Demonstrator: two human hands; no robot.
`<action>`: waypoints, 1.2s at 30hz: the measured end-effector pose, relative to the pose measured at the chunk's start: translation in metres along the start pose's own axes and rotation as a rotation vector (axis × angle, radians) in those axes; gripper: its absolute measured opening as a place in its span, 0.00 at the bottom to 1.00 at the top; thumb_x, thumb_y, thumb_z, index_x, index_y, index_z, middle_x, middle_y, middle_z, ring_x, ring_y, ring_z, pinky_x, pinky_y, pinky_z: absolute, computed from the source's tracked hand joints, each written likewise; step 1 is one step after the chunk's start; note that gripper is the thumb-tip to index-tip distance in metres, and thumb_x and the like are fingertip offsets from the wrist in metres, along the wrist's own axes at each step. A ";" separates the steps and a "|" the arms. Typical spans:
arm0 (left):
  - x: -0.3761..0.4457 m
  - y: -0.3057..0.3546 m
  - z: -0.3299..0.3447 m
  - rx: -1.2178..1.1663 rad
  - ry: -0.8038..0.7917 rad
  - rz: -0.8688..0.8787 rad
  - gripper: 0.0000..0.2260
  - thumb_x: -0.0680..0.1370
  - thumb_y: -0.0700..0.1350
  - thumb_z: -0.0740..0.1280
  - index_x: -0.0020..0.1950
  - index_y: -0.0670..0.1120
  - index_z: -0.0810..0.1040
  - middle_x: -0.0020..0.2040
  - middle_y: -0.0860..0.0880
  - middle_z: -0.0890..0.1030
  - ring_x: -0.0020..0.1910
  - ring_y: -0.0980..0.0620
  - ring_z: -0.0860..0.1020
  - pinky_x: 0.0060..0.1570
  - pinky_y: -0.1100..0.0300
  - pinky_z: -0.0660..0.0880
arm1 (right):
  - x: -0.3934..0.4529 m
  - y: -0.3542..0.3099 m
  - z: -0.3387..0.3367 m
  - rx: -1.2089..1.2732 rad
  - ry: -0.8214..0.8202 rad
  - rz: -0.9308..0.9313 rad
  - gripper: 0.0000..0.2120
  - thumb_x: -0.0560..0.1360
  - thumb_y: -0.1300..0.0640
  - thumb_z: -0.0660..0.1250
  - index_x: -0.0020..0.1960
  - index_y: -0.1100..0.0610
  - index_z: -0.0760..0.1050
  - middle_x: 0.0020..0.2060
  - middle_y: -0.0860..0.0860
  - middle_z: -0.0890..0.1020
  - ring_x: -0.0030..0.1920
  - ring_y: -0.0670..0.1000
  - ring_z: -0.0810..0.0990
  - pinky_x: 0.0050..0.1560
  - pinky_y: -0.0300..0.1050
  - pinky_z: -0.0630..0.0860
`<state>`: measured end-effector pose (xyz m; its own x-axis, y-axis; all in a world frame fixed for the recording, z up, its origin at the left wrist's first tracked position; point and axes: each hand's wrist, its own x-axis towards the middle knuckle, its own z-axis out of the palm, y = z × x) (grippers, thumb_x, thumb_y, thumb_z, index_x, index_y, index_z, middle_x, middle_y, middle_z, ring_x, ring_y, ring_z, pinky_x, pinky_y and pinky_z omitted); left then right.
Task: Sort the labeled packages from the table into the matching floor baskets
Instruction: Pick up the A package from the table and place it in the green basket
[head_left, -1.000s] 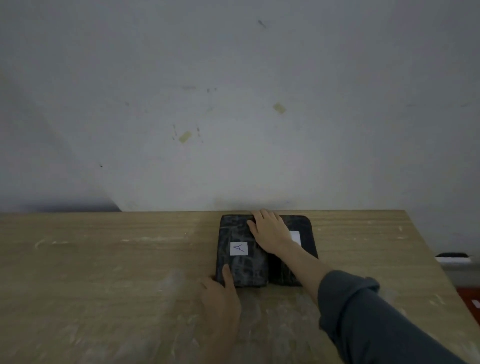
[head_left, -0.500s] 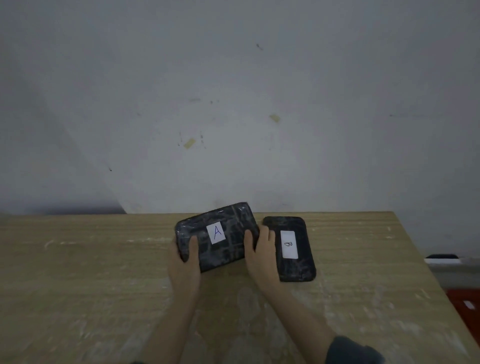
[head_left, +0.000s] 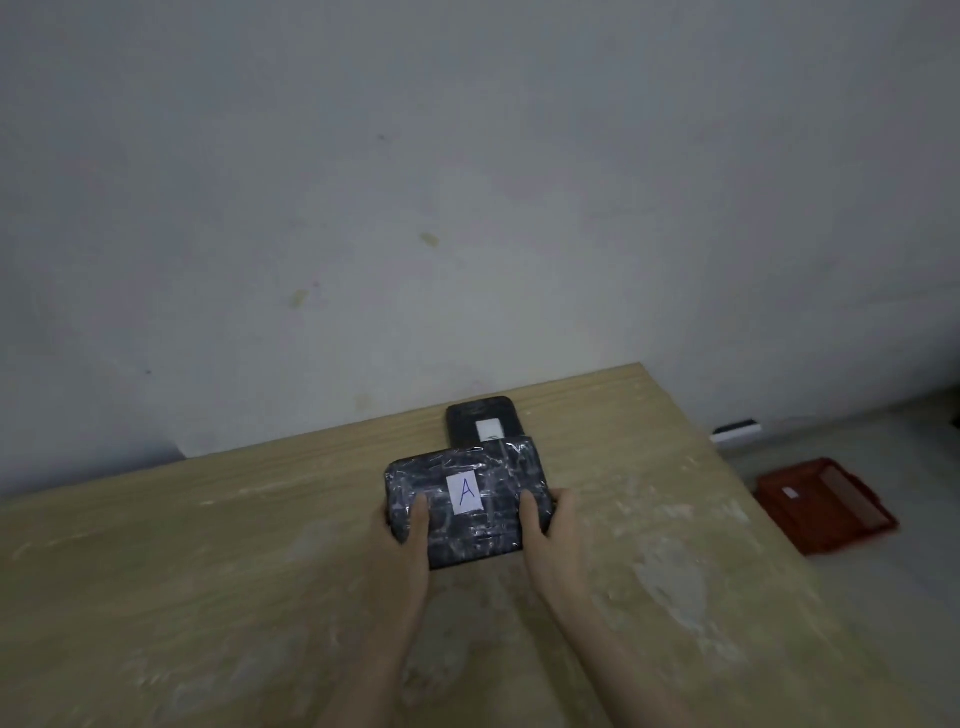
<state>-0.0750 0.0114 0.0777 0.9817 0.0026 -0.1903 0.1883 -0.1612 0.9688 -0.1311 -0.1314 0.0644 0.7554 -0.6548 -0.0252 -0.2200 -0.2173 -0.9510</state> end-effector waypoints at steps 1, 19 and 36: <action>-0.007 0.002 0.009 0.001 -0.024 0.015 0.18 0.77 0.53 0.63 0.61 0.44 0.73 0.46 0.53 0.80 0.41 0.61 0.77 0.37 0.67 0.72 | -0.005 0.002 -0.014 0.002 0.042 -0.002 0.05 0.78 0.51 0.61 0.45 0.46 0.66 0.39 0.44 0.78 0.37 0.34 0.77 0.32 0.29 0.70; -0.170 0.042 0.280 0.066 -0.278 0.121 0.17 0.77 0.53 0.64 0.60 0.45 0.71 0.49 0.49 0.77 0.41 0.55 0.76 0.42 0.60 0.71 | 0.010 0.079 -0.324 -0.108 0.321 0.087 0.13 0.78 0.45 0.56 0.52 0.55 0.66 0.35 0.51 0.78 0.34 0.49 0.77 0.32 0.46 0.70; -0.218 0.021 0.542 0.166 -0.118 0.068 0.13 0.78 0.53 0.62 0.53 0.45 0.72 0.44 0.51 0.76 0.43 0.53 0.73 0.36 0.64 0.66 | 0.160 0.190 -0.528 -0.168 0.127 0.154 0.09 0.79 0.48 0.57 0.44 0.52 0.64 0.34 0.47 0.76 0.31 0.45 0.74 0.26 0.40 0.69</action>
<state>-0.3002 -0.5273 0.0538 0.9800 -0.1282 -0.1524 0.1050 -0.3178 0.9423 -0.3777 -0.6592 0.0428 0.6236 -0.7730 -0.1166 -0.4342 -0.2185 -0.8739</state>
